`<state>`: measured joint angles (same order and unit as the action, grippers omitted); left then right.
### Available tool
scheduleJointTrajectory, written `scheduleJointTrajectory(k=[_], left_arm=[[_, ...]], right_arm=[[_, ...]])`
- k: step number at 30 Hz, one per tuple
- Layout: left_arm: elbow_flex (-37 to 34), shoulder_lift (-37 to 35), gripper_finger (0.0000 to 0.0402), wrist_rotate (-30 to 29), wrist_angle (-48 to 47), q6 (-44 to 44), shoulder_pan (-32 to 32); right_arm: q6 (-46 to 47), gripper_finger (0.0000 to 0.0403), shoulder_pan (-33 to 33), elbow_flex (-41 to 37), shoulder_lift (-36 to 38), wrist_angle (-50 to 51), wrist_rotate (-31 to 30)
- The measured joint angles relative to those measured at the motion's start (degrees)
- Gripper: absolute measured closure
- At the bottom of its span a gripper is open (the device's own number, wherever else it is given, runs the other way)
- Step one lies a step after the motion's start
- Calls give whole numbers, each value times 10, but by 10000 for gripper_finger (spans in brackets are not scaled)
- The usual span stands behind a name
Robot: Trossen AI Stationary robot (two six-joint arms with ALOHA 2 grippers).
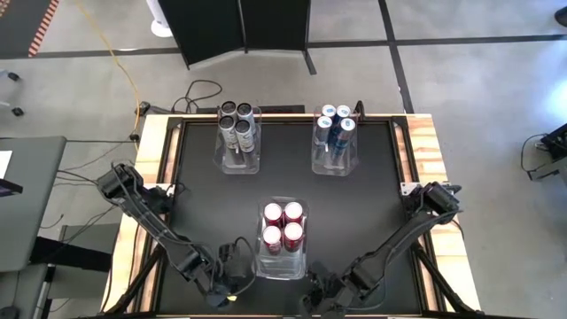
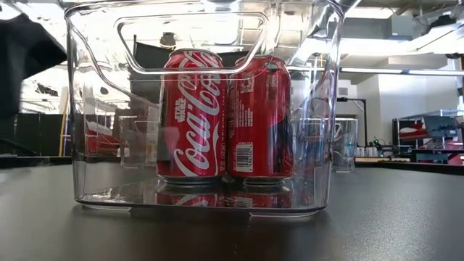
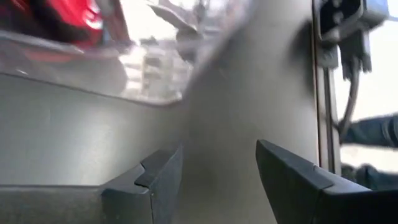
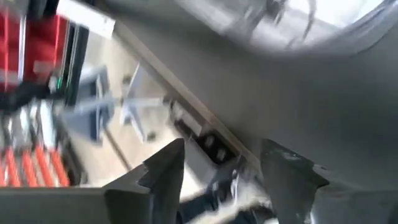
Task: Sort soda cans
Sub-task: Move the bottom transparent bin into the top middle of the table
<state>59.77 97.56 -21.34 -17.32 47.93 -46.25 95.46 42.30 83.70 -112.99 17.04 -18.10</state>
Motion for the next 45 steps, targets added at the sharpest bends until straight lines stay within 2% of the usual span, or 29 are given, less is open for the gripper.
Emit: scheduleJointTrajectory(k=[4,10,20,28,35,45], left_arm=[[0,-1,205,-29,4,8,6],[0,-1,205,-33,8,-10,30],[0,-2,205,-18,6,-21,85],[0,-2,205,-47,-5,-22,117],[0,-2,205,-33,-30,-25,150],[0,-2,205,4,-30,-25,185]], right_arm=[[64,210,-1,0,-7,38,-48],[96,249,-18,0,-4,99,-51],[22,266,-68,0,-1,102,-4],[6,267,-100,0,0,172,2],[-86,267,-142,0,5,182,47],[-175,266,-187,1,7,251,90]])
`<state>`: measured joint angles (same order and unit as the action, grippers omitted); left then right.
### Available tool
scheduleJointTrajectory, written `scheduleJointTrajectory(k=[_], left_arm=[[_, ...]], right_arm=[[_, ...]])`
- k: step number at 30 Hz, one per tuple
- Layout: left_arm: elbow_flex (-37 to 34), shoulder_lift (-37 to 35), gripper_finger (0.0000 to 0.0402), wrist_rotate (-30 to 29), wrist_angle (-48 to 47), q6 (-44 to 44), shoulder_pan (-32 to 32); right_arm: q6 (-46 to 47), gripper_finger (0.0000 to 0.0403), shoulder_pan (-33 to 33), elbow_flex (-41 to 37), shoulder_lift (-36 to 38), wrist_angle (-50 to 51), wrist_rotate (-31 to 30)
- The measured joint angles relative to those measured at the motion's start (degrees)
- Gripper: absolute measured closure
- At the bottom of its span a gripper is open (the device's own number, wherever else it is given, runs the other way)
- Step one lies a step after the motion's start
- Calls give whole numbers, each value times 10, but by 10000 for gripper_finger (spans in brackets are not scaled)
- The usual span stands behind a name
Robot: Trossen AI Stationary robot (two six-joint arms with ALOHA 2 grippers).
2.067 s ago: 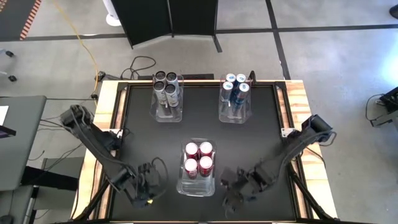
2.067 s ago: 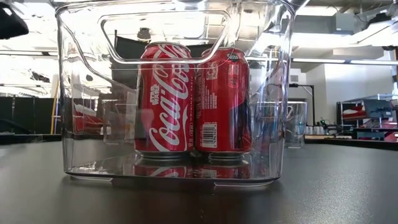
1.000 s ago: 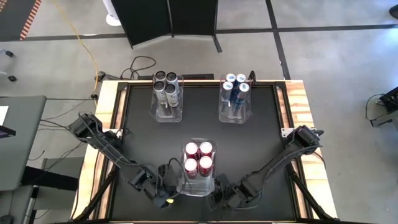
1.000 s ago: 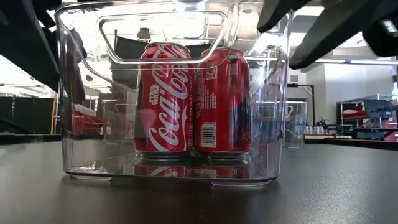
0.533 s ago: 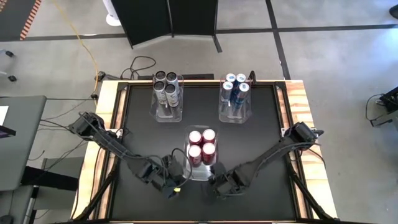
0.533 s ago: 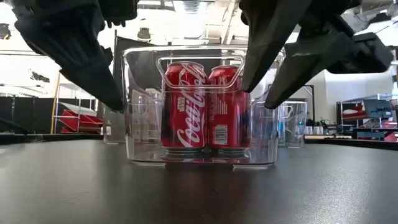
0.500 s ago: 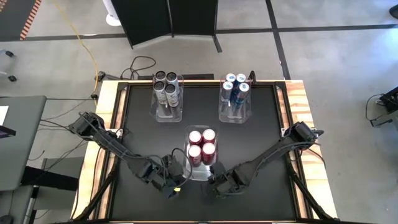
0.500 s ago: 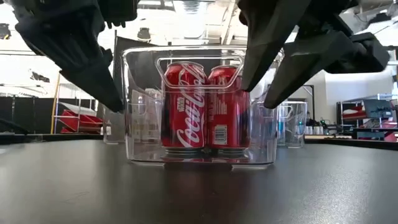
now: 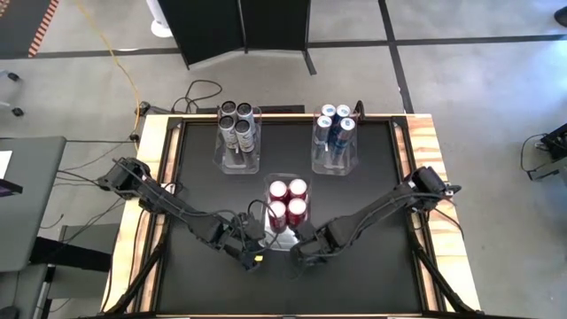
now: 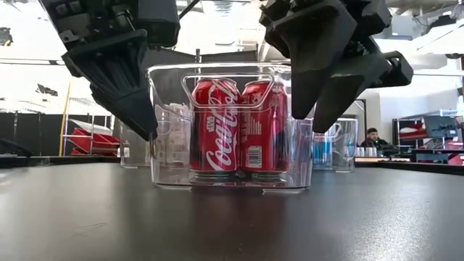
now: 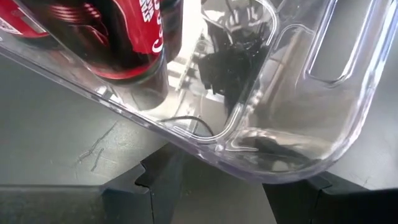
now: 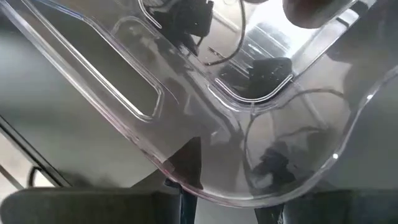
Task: Sort soda cans
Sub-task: Move the bottom transparent bin into the top middle of the table
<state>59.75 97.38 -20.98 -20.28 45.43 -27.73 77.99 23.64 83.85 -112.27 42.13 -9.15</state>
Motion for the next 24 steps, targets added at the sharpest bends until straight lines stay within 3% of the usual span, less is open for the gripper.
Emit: scheduleJointTrajectory(k=[14,24], left_arm=[[0,0,205,-3,17,6,32],[0,0,205,4,-2,-8,101]], right_arm=[[-64,266,-42,-4,-6,96,-29],[-137,266,-97,-3,-3,99,-18]])
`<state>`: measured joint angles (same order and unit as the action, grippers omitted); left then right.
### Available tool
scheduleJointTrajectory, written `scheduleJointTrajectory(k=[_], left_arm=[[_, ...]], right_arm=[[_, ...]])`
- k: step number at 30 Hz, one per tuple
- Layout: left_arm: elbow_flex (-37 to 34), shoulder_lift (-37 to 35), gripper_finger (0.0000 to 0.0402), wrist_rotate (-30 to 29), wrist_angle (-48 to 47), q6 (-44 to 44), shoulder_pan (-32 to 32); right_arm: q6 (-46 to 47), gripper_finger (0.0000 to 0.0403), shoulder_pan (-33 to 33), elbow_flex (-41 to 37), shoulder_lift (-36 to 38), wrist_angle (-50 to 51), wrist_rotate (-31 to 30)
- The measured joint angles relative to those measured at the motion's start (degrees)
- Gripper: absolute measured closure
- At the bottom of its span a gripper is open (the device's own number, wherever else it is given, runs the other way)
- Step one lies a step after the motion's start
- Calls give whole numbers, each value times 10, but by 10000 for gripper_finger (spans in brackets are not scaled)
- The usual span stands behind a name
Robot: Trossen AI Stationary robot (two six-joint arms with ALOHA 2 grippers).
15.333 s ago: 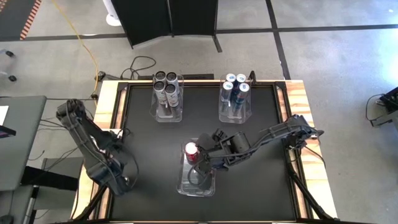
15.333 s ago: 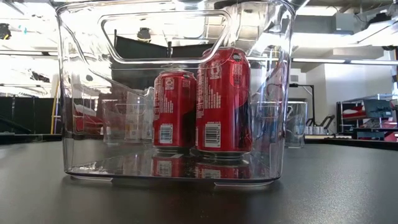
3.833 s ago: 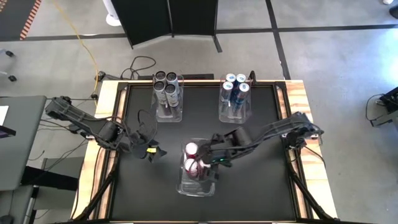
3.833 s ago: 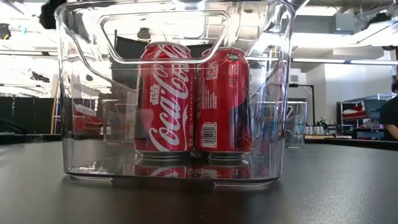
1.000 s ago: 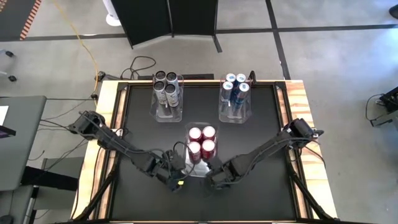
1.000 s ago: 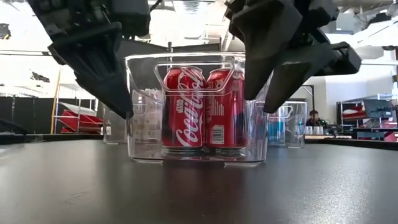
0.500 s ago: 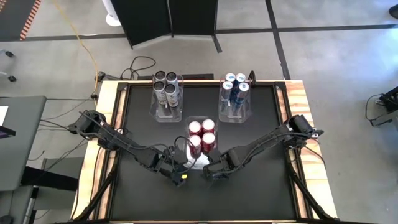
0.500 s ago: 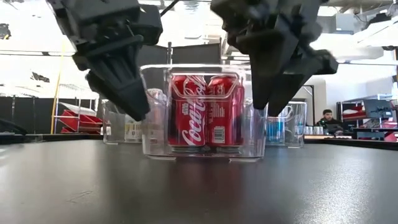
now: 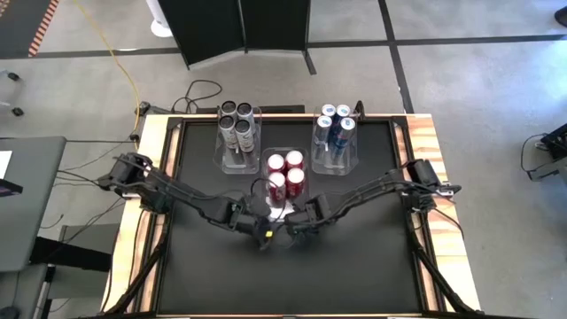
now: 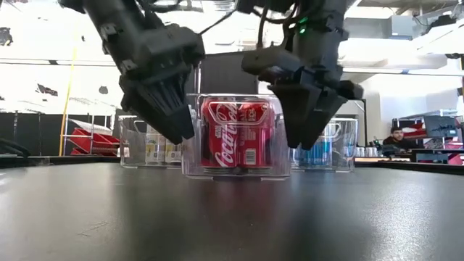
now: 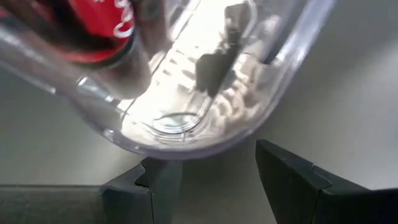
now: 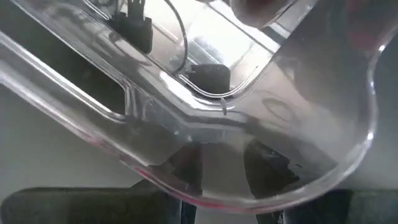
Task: Sort soda cans
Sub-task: Move the bottom transparent bin into the top middle of the table
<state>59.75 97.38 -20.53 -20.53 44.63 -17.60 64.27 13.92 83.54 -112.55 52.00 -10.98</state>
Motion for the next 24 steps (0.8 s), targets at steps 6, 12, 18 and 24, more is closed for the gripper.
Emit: scheduleJointTrajectory(k=[6,12,18,24], left_arm=[[0,0,205,-7,-26,-7,59],[0,0,205,3,-25,-50,108],[0,0,205,5,-25,-56,151],[0,0,205,30,-19,-68,190]], right_arm=[[-51,266,-31,1,0,-4,0],[-113,266,-75,1,0,1,6],[-166,266,-127,1,0,5,5],[-223,266,-178,1,1,13,7]])
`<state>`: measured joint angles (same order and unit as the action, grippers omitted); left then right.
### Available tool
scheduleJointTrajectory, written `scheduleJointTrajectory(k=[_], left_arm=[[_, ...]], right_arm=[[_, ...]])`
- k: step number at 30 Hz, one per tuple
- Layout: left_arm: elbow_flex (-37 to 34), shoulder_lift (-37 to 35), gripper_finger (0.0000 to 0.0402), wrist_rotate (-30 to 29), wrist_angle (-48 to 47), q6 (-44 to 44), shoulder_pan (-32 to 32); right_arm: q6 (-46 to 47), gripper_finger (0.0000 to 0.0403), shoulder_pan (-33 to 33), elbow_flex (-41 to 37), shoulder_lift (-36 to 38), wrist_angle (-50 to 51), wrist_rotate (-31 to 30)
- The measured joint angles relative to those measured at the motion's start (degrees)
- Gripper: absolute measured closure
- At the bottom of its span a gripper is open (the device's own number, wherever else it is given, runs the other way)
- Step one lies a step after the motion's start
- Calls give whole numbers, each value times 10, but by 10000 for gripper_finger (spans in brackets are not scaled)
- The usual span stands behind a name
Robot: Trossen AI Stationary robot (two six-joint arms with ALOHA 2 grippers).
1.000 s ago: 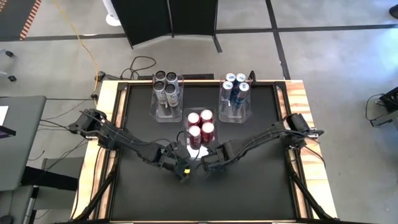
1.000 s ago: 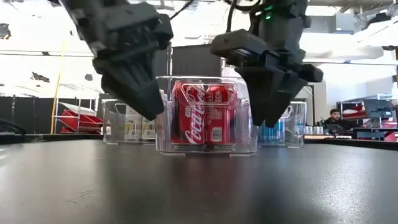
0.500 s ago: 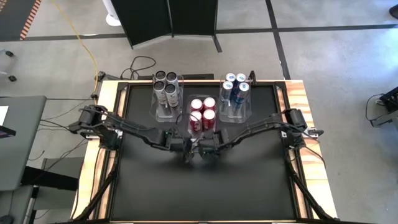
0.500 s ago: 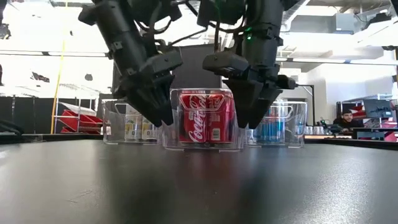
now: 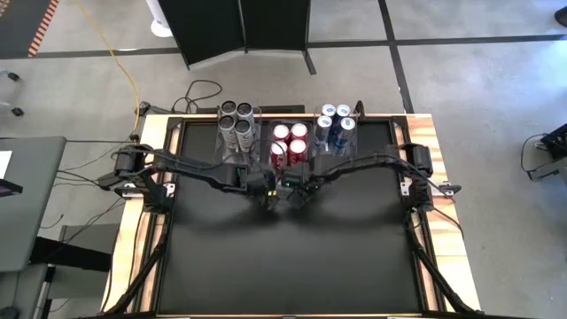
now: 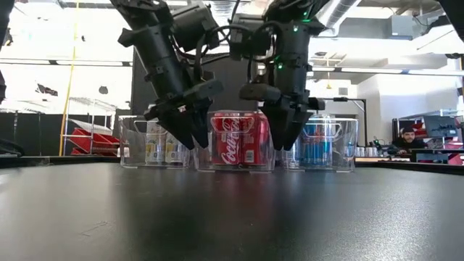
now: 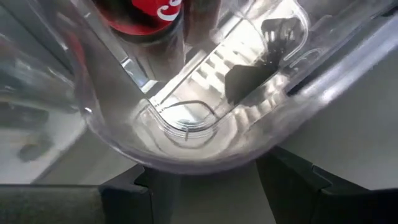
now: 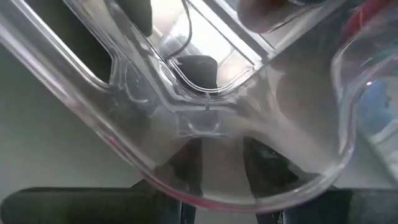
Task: Sort soda cans
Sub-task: Move the bottom transparent bin into the top middle of the table
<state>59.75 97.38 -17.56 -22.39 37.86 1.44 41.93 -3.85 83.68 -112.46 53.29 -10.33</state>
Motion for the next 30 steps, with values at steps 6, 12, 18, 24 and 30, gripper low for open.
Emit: scheduleJointTrajectory(k=[6,12,18,24,30], left_arm=[[0,0,205,12,26,-6,21],[0,0,205,25,72,-21,34],[7,0,205,43,83,-31,42],[34,-10,205,43,69,-50,41],[45,-15,205,38,68,-88,55]], right_arm=[[-52,266,-46,0,0,-2,-5],[-78,266,-78,0,4,-2,-3],[-90,266,-91,0,30,-5,0],[-103,267,-80,0,93,-22,51],[-103,275,-86,0,175,-24,54]])
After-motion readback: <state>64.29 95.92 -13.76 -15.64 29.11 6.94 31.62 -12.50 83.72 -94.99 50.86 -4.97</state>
